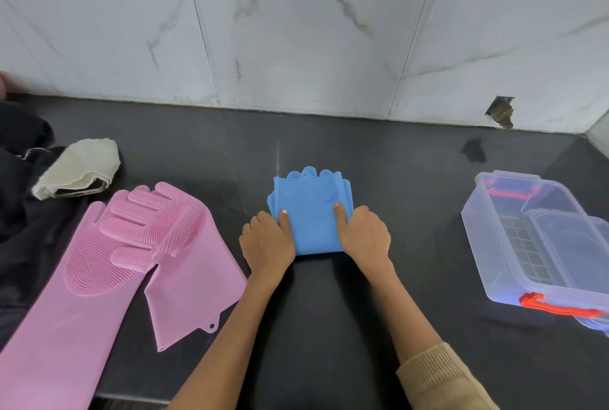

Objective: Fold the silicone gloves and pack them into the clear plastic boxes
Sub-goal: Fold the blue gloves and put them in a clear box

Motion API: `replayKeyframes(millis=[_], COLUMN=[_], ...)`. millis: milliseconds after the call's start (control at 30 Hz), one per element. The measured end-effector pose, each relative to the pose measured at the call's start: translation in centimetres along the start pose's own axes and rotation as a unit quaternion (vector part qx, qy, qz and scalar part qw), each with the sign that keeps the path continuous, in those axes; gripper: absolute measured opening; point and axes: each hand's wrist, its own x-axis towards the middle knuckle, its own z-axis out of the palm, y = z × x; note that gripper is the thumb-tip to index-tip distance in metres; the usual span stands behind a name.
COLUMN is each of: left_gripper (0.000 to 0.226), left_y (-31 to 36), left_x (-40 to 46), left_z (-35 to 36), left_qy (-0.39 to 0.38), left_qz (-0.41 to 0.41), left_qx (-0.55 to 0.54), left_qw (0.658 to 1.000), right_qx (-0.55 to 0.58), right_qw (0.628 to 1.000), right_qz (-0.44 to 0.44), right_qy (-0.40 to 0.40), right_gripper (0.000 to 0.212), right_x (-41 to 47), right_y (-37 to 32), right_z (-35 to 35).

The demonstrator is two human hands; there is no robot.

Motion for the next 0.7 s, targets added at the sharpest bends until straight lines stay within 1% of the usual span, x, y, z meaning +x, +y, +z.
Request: replayKeyframes(millis=[133, 200, 267, 333, 400, 500, 600, 633, 700], left_gripper=[0.03, 0.032, 0.036, 0.039, 0.041, 0.041, 0.03, 0.024, 0.015], left_y=[0.1, 0.3, 0.4, 0.4, 0.3, 0.1, -0.1, -0.1, 0.1], left_x=[-0.4, -0.2, 0.3, 0.7, 0.9, 0.6, 0.3, 0.2, 0.0], left_z=[-0.5, -0.7, -1.0, -1.0, -1.0, -1.1, -1.2, -1.3, -1.7], left_qy=[-0.006, -0.025, -0.061, -0.097, -0.121, -0.14, -0.137, -0.142, -0.166], left_qz=[-0.007, -0.033, -0.063, -0.086, -0.107, -0.118, -0.112, -0.116, -0.135], left_qx=[-0.086, -0.103, -0.112, -0.139, -0.197, -0.269, -0.378, -0.42, -0.506], left_qw=[0.996, 0.994, 0.99, 0.982, 0.967, 0.946, 0.909, 0.889, 0.836], right_qx=[0.046, 0.126, 0.226, 0.284, 0.324, 0.367, 0.421, 0.434, 0.458], right_qw=[0.998, 0.99, 0.968, 0.951, 0.937, 0.923, 0.9, 0.894, 0.883], right_qz=[-0.026, -0.036, -0.032, -0.02, 0.005, 0.031, 0.04, 0.042, 0.051], right_qy=[-0.033, -0.061, -0.101, -0.124, -0.13, -0.111, -0.106, -0.103, -0.088], right_gripper=[0.049, 0.045, 0.04, 0.037, 0.036, 0.032, 0.031, 0.03, 0.025], right_x=[-0.1, -0.2, -0.2, -0.5, -0.8, -1.3, -1.8, -1.9, -2.1], right_y=[0.0, -0.1, -0.1, 0.1, 0.4, 0.6, 0.2, 0.1, 0.0], right_z=[-0.3, -0.4, -0.6, -0.5, -0.1, 0.4, 0.3, 0.3, 0.0])
